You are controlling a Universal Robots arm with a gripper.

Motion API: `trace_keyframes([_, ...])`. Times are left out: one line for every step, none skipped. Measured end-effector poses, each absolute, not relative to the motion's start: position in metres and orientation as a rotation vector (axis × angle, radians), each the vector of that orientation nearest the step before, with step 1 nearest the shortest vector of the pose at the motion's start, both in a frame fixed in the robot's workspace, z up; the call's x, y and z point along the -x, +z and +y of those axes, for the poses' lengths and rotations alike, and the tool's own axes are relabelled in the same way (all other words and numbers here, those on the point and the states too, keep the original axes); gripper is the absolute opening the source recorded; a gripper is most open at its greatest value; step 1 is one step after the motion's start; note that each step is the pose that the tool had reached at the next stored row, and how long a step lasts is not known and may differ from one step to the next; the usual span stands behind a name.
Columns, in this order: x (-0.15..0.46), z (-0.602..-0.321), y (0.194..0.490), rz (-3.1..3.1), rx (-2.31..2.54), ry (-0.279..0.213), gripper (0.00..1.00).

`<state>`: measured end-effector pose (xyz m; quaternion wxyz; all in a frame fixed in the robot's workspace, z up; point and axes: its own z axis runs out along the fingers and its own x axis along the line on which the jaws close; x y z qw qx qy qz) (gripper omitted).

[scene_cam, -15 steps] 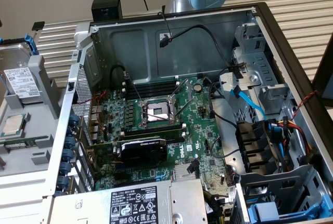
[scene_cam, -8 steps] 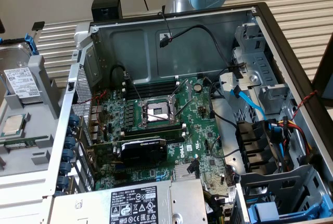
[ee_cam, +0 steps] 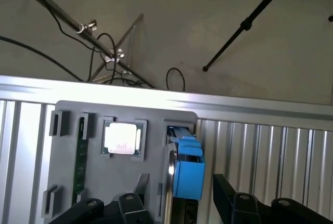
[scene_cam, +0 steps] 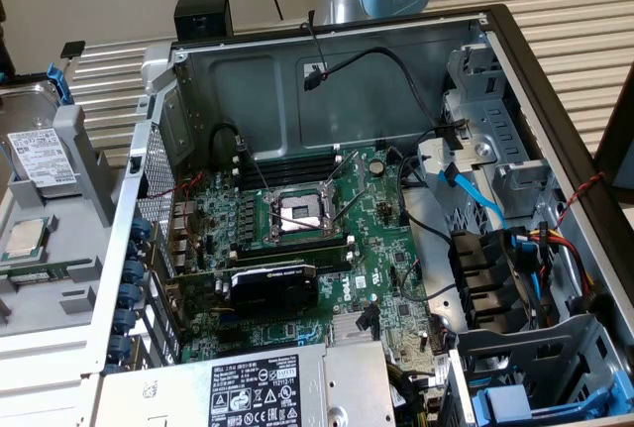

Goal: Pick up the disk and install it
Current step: 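Pick up the disk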

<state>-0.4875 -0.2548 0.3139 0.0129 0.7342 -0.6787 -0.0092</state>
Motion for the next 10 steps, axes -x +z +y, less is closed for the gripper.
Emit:
trace_keyframes([0.488, -0.255, 0.312, -2.116, -2.287, -0.029, 0.60])
trace_keyframes([0.488, -0.255, 0.310, -2.117, -2.286, -0.029, 0.60])
trace_keyframes([0.488, -0.255, 0.308, -2.118, -2.285, -0.029, 0.60])
trace_keyframes([0.489, -0.255, 0.307, -2.119, -2.284, -0.029, 0.60])
trace_keyframes([0.489, -0.255, 0.305, -2.120, -2.283, -0.029, 0.60])
trace_keyframes([0.490, -0.255, 0.303, -2.121, -2.282, -0.029, 0.60])
trace_keyframes([0.490, -0.255, 0.301, -2.122, -2.281, -0.029, 0.60])
trace_keyframes([0.491, -0.255, 0.299, -2.124, -2.280, -0.029, 0.60])
trace_keyframes([0.491, -0.255, 0.298, -2.125, -2.278, -0.029, 0.60])
trace_keyframes([0.492, -0.255, 0.296, -2.127, -2.277, -0.029, 0.60])
